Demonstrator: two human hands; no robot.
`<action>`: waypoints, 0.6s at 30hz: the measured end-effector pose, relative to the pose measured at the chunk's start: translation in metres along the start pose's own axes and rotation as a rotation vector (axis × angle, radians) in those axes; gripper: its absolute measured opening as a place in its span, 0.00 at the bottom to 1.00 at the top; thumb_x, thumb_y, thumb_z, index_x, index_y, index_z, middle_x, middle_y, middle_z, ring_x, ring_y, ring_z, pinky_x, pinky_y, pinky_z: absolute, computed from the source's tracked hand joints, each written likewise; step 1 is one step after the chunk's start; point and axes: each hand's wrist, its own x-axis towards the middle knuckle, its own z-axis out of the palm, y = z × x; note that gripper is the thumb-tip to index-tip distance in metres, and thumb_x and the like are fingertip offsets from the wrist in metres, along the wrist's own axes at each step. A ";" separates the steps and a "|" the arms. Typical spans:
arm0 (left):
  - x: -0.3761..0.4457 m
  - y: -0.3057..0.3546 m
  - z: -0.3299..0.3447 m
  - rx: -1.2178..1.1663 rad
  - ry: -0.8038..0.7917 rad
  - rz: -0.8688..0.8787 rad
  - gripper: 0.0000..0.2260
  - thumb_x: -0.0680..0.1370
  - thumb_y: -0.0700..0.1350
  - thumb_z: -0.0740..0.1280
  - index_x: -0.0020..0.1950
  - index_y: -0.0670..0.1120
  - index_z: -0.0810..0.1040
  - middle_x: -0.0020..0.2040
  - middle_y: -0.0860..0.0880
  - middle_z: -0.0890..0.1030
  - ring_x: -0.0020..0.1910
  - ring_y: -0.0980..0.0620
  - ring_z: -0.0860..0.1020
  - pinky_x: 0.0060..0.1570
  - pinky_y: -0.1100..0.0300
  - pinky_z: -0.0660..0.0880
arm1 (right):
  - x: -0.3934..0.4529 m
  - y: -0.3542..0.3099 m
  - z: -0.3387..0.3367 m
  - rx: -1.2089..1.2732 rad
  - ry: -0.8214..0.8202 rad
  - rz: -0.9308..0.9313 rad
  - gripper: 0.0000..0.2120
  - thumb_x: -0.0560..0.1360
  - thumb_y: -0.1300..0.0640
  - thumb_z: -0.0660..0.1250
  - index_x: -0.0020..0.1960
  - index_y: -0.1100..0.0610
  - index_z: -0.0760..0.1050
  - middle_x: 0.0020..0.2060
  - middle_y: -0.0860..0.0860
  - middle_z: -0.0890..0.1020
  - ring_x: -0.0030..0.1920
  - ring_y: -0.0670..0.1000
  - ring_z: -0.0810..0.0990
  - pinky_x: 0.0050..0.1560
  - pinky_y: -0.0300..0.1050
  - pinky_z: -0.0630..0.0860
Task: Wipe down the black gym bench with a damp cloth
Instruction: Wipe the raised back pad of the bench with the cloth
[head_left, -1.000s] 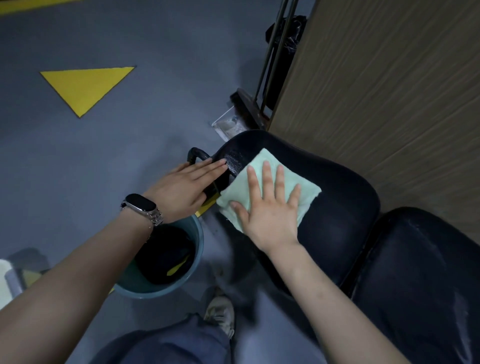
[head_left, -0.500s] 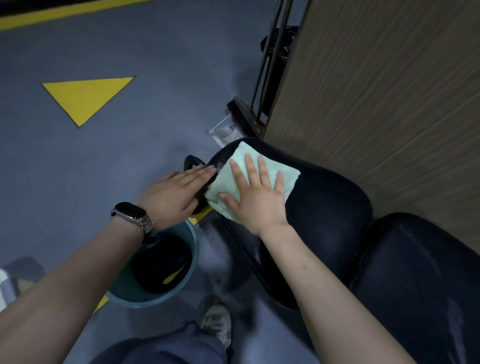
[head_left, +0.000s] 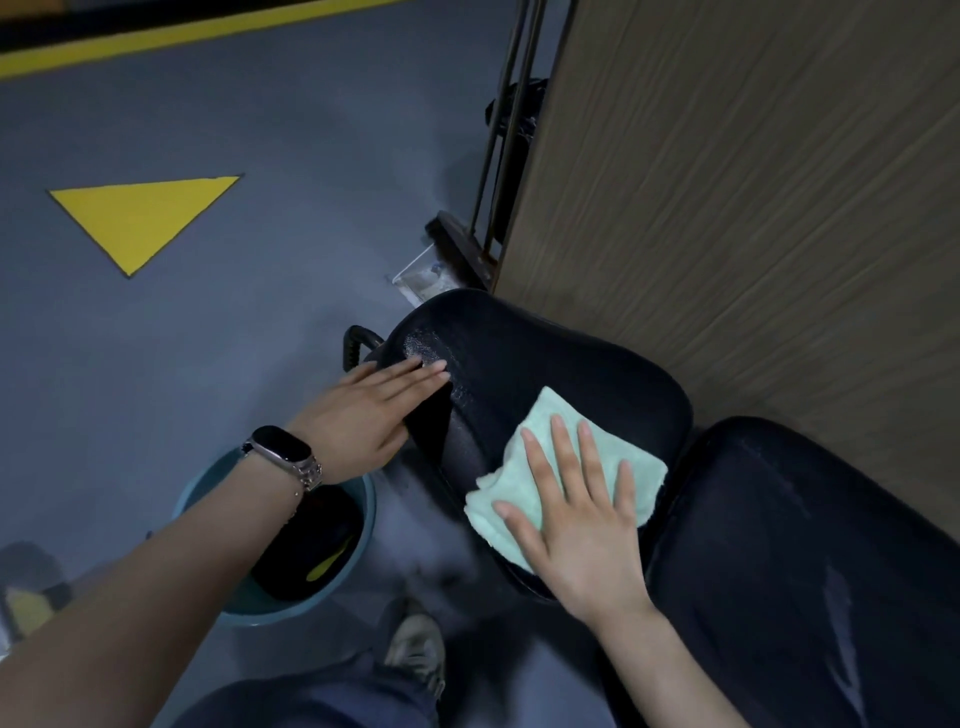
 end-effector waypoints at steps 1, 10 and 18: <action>0.001 0.003 0.000 0.002 0.017 0.019 0.32 0.71 0.50 0.45 0.76 0.50 0.57 0.74 0.56 0.55 0.73 0.55 0.52 0.68 0.49 0.56 | -0.008 0.002 -0.001 0.003 -0.007 0.008 0.33 0.78 0.33 0.43 0.76 0.50 0.60 0.76 0.52 0.60 0.76 0.57 0.56 0.68 0.63 0.52; 0.014 0.012 0.010 0.088 0.027 0.079 0.30 0.71 0.47 0.52 0.75 0.48 0.61 0.73 0.51 0.65 0.72 0.52 0.62 0.64 0.45 0.62 | -0.045 0.001 0.003 0.058 -0.069 0.123 0.36 0.78 0.31 0.44 0.76 0.53 0.59 0.76 0.56 0.58 0.75 0.62 0.56 0.64 0.68 0.64; 0.021 0.006 0.014 0.078 0.025 0.085 0.30 0.72 0.47 0.50 0.75 0.49 0.58 0.74 0.53 0.59 0.73 0.54 0.55 0.67 0.47 0.57 | 0.016 0.048 -0.007 0.210 -0.112 0.216 0.39 0.71 0.28 0.37 0.78 0.44 0.41 0.77 0.47 0.38 0.76 0.51 0.33 0.73 0.64 0.44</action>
